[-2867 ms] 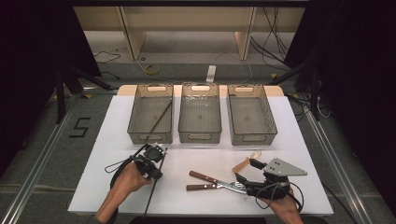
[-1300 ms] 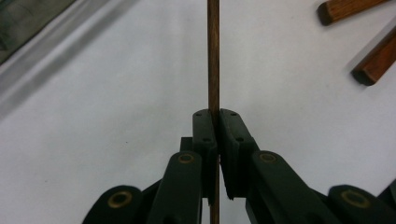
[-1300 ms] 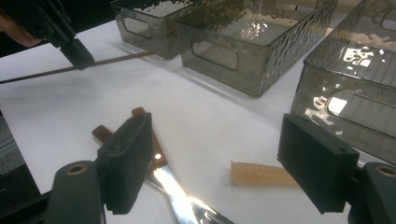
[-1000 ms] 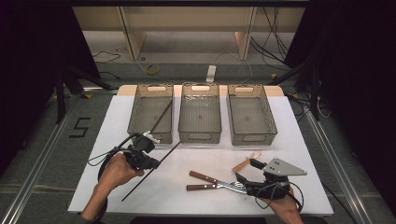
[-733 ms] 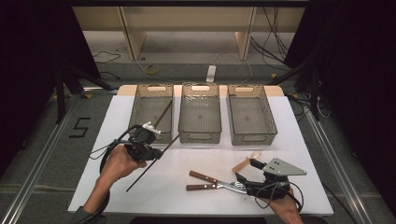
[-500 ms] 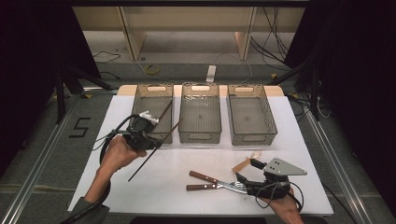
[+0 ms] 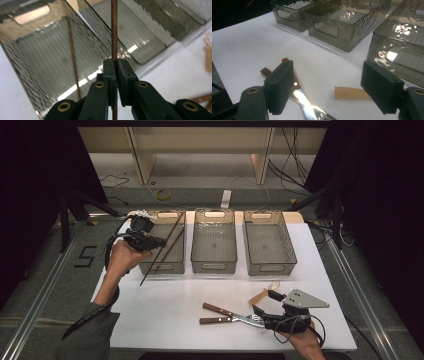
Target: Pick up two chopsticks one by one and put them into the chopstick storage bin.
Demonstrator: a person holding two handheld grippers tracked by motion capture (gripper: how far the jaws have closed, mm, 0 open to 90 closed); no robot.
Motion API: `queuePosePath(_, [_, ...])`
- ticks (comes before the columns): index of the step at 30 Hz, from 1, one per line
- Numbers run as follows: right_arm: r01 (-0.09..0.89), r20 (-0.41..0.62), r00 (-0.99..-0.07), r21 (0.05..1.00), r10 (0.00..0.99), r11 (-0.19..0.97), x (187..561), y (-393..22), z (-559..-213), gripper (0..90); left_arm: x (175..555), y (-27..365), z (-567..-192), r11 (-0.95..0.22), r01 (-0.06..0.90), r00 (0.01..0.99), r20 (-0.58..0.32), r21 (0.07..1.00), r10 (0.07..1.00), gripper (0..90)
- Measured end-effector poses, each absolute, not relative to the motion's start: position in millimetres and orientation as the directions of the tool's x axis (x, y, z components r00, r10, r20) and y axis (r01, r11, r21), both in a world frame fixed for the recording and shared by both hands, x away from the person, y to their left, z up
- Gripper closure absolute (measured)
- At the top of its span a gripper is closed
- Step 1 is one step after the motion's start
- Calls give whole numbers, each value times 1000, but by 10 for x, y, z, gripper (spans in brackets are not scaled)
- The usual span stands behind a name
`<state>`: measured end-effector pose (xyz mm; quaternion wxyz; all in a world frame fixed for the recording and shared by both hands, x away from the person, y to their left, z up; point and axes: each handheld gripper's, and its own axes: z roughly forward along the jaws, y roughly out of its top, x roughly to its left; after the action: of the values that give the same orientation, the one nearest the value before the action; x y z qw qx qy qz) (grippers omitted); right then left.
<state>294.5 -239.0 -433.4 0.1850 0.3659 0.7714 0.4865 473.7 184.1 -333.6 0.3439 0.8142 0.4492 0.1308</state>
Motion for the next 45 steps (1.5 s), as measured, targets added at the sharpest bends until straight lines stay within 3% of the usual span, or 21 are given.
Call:
queuePosePath(18, [385, 77, -668, 887, 740, 255, 2948, -2391, -4340, 273, 5240, 1941, -3242, -332, 639, 503, -50, 693, 863, 849])
queuePosePath(45, [389, 82, -672, 885, 736, 256, 2952, -2385, -4355, 273, 5448, 2064, -3510, -256, 626, 408, -30, 736, 913, 848])
